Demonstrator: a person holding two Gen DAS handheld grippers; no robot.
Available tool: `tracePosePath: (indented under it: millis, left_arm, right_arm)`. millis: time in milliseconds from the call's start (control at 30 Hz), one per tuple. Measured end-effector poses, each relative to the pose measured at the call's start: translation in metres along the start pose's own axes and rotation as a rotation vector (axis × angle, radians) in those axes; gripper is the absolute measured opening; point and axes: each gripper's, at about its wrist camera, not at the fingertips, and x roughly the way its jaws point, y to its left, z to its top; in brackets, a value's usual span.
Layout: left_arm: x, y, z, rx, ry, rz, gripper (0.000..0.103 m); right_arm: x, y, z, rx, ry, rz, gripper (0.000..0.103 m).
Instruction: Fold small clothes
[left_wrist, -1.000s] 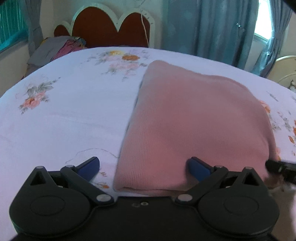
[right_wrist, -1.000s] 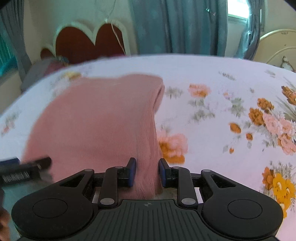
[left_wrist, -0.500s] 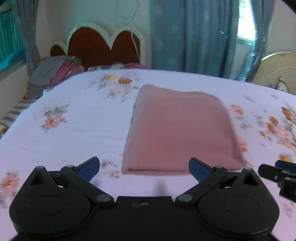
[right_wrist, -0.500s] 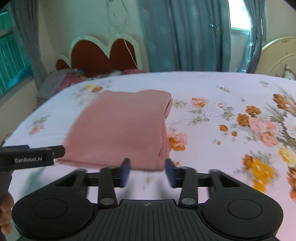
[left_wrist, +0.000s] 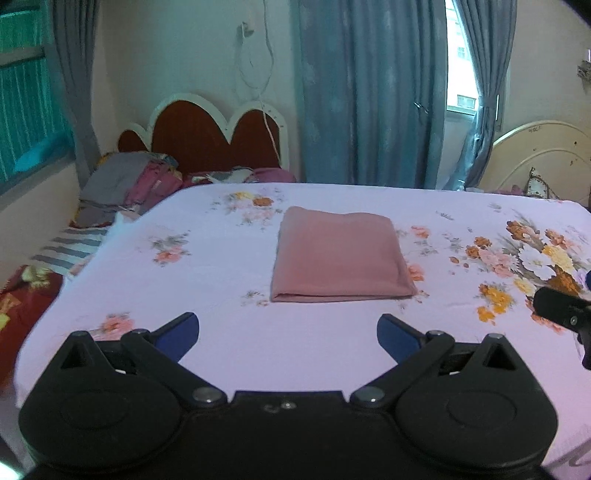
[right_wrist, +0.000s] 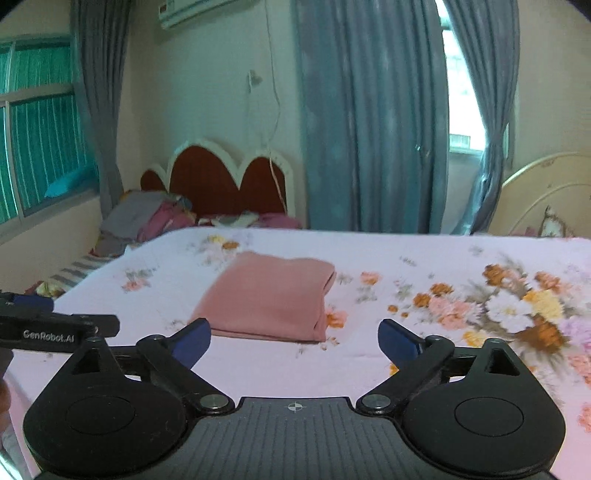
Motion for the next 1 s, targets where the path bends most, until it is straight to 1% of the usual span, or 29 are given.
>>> tracePosePath:
  millis: [167, 267, 333, 400, 600, 1000]
  left_arm:
    - [-0.039, 0.005, -0.005, -0.039, -0.031, -0.005, 0.103]
    - [-0.051, 0.005, -0.006, -0.05, -0.056, -0.001, 0.103]
    - [-0.057, 0.004, -0.007, -0.055, -0.067, 0.009, 0.103]
    - [-0.058, 0.005, -0.006, -0.065, -0.063, 0.001, 0.103]
    - [-0.063, 0.003, -0.008, -0.081, -0.067, 0.007, 0.103]
    - [-0.065, 0.0, -0.01, -0.093, -0.07, 0.02, 0.103]
  right_arm:
    - [-0.036, 0.008, -0.002, -0.015, -0.061, -0.039, 0.103]
    - [-0.048, 0.006, -0.003, 0.003, -0.075, -0.025, 0.103]
    - [-0.052, 0.005, -0.004, 0.006, -0.082, -0.041, 0.103]
    - [-0.057, 0.002, -0.004, 0.011, -0.088, -0.043, 0.103]
    - [-0.061, -0.007, -0.005, 0.022, -0.088, -0.05, 0.103]
    - [-0.061, -0.016, -0.003, 0.033, -0.088, -0.024, 0.103]
